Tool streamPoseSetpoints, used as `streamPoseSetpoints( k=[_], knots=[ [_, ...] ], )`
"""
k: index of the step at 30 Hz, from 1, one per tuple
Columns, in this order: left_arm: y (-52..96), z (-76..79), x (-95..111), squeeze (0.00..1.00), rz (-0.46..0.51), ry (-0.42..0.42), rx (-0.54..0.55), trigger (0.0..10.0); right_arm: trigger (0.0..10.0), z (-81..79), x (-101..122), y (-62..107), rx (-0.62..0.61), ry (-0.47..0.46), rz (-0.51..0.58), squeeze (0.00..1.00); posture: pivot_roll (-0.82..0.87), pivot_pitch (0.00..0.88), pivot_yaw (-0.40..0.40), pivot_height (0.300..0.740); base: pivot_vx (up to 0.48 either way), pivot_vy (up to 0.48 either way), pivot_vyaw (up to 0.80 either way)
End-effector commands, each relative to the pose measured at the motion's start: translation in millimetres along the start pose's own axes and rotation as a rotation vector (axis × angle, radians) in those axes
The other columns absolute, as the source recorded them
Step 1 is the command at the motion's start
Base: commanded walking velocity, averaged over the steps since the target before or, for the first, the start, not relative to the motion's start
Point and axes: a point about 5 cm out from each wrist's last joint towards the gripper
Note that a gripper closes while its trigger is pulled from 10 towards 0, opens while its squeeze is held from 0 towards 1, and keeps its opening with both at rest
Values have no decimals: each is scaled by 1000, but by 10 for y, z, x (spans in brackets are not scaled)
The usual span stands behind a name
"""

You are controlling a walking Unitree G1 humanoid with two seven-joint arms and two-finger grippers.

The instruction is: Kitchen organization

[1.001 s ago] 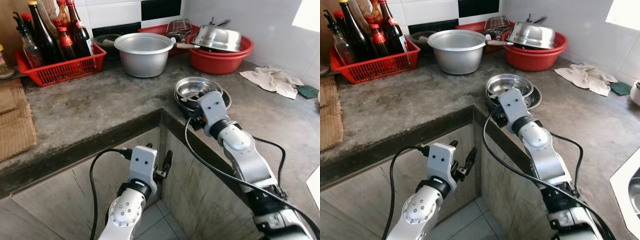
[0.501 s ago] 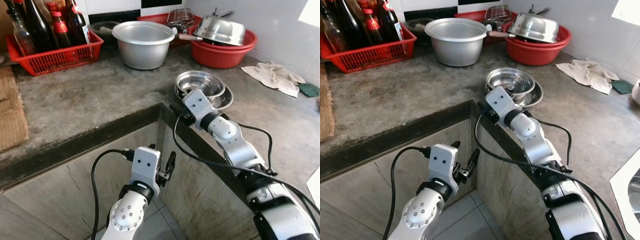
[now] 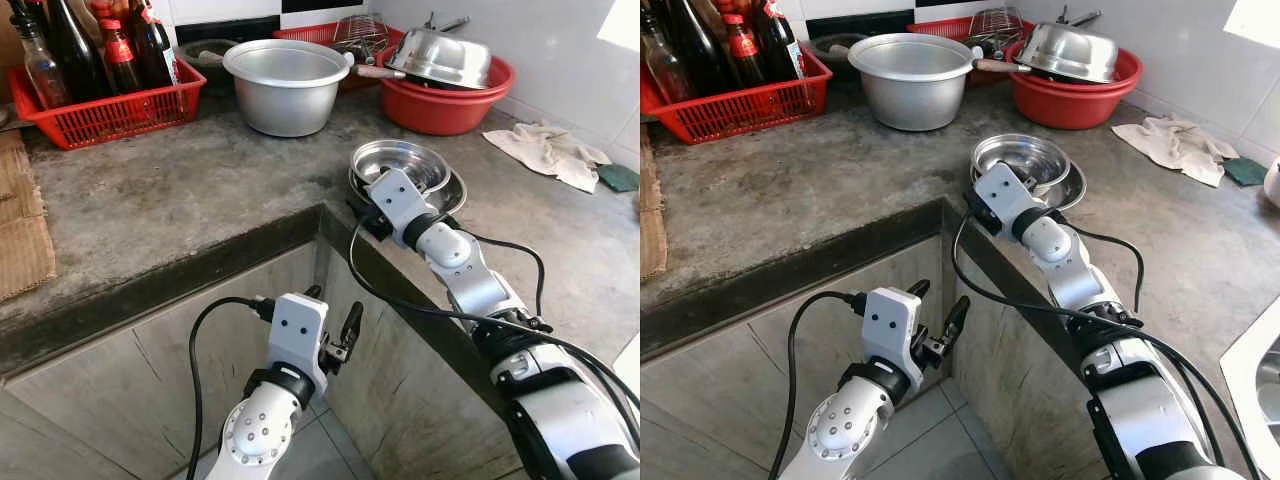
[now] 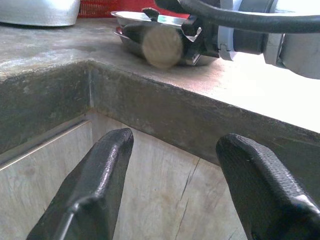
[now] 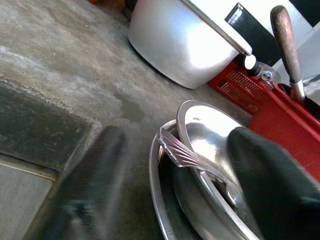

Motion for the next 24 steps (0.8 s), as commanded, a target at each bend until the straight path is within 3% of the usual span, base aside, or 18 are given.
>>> streamPoseSetpoints(
  k=[1,2,6,7,8,22,24],
  knots=[
    [-16,80,114,0,54,28,-14,10000,4471,58,51,-21,-20,8,24,0,64,133,-108,740,0,0,0],
    [-16,80,114,0,54,28,-14,10000,4471,58,51,-21,-20,8,24,0,64,133,-108,740,0,0,0],
    [-33,80,124,0,60,26,-16,10000,706,76,52,-54,-24,15,27,0,62,133,-106,740,0,0,0],
    [-36,78,124,0,60,24,-16,10000,706,77,55,-59,-24,15,27,0,62,133,-106,740,0,0,0],
    [-40,74,125,0,61,24,-15,10000,0,79,60,-64,-24,15,29,0,63,133,-106,740,0,0,0],
    [-61,56,127,0,62,18,-5,10000,0,166,87,-85,-61,22,45,0,62,134,-106,740,0,0,0],
    [-75,42,128,0,64,15,0,10000,0,224,126,-78,-126,10,78,0,65,130,-104,740,0,0,0]
  ],
)
Point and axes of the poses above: a point about 5 cm out from each wrist's last joint towards the gripper, its own y axis pointing back from the gripper into the wrist, its own x axis along the axis of the wrist's last joint, z = x × y, and after that the axes turned 7 degrees about -y, right-handed
